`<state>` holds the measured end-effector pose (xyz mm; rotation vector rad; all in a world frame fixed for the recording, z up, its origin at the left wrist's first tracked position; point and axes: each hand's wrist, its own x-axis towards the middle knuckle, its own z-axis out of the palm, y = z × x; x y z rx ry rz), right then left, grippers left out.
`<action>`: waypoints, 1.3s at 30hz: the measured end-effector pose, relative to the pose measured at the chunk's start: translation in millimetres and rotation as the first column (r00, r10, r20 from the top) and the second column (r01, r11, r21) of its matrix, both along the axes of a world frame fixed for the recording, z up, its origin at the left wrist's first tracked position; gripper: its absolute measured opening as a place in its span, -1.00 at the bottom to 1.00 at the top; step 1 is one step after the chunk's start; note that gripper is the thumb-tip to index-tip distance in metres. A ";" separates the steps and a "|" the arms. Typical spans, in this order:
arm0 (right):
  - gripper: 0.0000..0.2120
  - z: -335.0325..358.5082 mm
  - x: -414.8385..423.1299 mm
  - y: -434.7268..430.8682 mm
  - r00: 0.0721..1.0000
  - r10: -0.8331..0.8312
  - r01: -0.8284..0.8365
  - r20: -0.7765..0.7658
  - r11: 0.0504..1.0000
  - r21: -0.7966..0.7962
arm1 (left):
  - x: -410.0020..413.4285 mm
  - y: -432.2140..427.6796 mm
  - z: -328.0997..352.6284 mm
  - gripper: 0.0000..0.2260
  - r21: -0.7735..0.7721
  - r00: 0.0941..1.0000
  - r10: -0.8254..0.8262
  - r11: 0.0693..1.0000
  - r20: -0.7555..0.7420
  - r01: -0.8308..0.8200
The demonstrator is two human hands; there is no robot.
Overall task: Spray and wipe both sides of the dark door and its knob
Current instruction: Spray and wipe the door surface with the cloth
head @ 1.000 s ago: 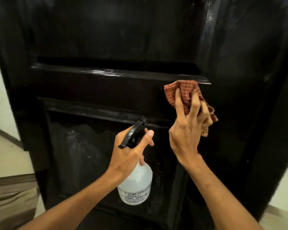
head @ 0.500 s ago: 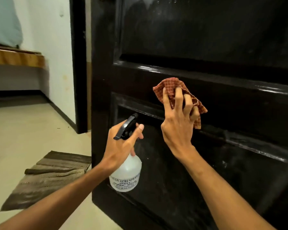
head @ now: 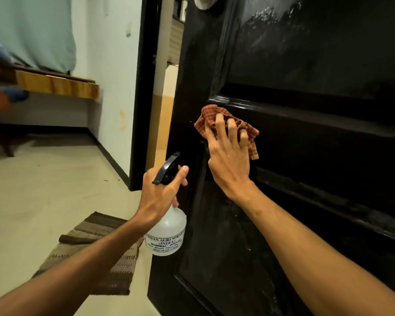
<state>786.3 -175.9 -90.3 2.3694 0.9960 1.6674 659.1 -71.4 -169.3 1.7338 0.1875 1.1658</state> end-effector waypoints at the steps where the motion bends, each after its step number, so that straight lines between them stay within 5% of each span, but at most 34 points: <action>1: -0.41 7.9 1.8 10.9 1.000 0.005 -0.005 0.006 1.000 -0.027 | -0.7 7.2 1.7 -0.76 0.004 1.000 0.013 1.000 0.003 -0.013; 9: -0.36 -41.7 25.9 74.4 0.997 -0.065 0.071 0.028 0.909 -0.410 | -20.4 50.7 -39.3 -0.78 0.000 0.991 0.134 0.991 0.008 -0.134; 12: -0.40 -75.6 29.0 89.6 1.000 0.017 -0.020 -0.009 0.872 -0.489 | -24.4 60.7 -64.9 -0.81 0.003 0.985 0.170 0.985 -0.015 -0.170; 17: -0.41 -158.7 27.9 73.2 0.993 -0.040 -0.050 -0.110 0.706 -0.707 | -29.7 61.7 -117.3 -0.84 0.015 0.971 0.212 0.977 -0.112 -0.211; 26: -0.44 -129.5 42.9 71.2 0.998 0.017 -0.045 -0.054 0.814 -0.578 | -14.3 50.8 -155.1 -0.81 -0.055 0.983 0.138 0.988 -0.123 -0.145; 35: -0.33 -328.0 32.6 60.6 0.992 -0.034 -0.075 -0.120 0.604 -0.793 | -4.5 48.7 -240.8 -0.82 -0.063 0.972 0.132 0.987 -0.193 -0.147; 39: -0.37 -357.2 30.2 68.6 0.990 -0.060 -0.082 -0.130 0.507 -0.858 | -12.4 54.0 -270.6 -0.78 -0.130 0.970 0.111 0.981 -0.215 -0.141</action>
